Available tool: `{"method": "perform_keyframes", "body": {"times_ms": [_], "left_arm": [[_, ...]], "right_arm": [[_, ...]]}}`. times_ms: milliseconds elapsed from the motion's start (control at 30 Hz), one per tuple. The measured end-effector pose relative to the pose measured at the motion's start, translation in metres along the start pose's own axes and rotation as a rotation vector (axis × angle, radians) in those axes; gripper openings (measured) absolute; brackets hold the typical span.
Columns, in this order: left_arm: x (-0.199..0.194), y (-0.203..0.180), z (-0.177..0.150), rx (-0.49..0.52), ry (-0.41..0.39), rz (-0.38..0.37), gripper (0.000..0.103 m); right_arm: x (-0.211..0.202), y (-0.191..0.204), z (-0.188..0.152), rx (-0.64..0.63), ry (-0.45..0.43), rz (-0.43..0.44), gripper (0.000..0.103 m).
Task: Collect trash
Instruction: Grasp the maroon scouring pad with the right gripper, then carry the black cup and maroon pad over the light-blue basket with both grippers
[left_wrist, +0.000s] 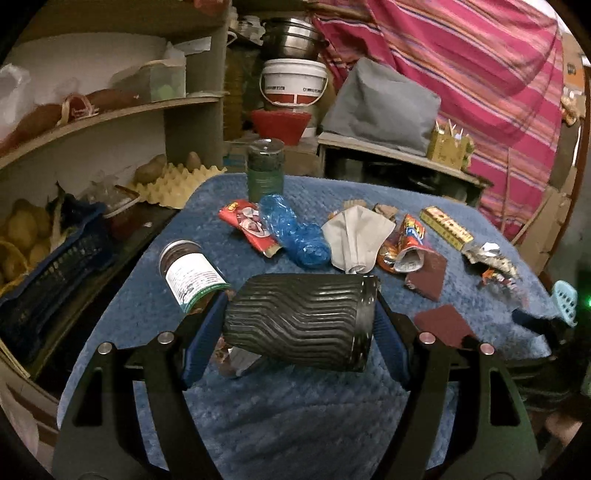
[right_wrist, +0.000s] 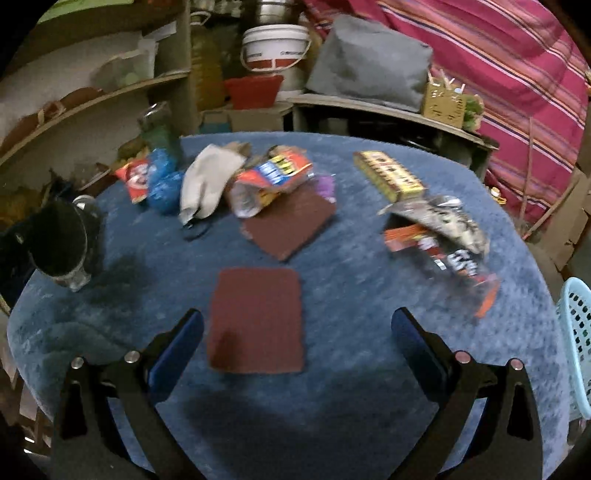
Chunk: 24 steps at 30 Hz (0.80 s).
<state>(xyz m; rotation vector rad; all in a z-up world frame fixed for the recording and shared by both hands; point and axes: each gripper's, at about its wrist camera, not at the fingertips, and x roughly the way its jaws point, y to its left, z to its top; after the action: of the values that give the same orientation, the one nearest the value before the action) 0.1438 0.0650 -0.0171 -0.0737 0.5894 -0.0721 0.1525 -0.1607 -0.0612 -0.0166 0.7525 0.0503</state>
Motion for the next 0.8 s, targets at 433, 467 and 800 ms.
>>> {"method": "perform_keyframes", "body": {"times_ms": [433,467,800], "left_arm": [[-0.006,0.008,0.002,-0.034,-0.013,-0.009,0.074],[-0.006,0.008,0.002,-0.033,-0.014,-0.009,0.074],[-0.006,0.007,0.002,-0.035,-0.012,0.009,0.073]], "right_arm": [[0.020,0.024,-0.007,-0.054,0.073,-0.038,0.098],[0.020,0.026,-0.007,-0.064,0.073,-0.040,0.098],[0.020,0.023,-0.008,-0.075,0.096,0.034,0.061]]}}
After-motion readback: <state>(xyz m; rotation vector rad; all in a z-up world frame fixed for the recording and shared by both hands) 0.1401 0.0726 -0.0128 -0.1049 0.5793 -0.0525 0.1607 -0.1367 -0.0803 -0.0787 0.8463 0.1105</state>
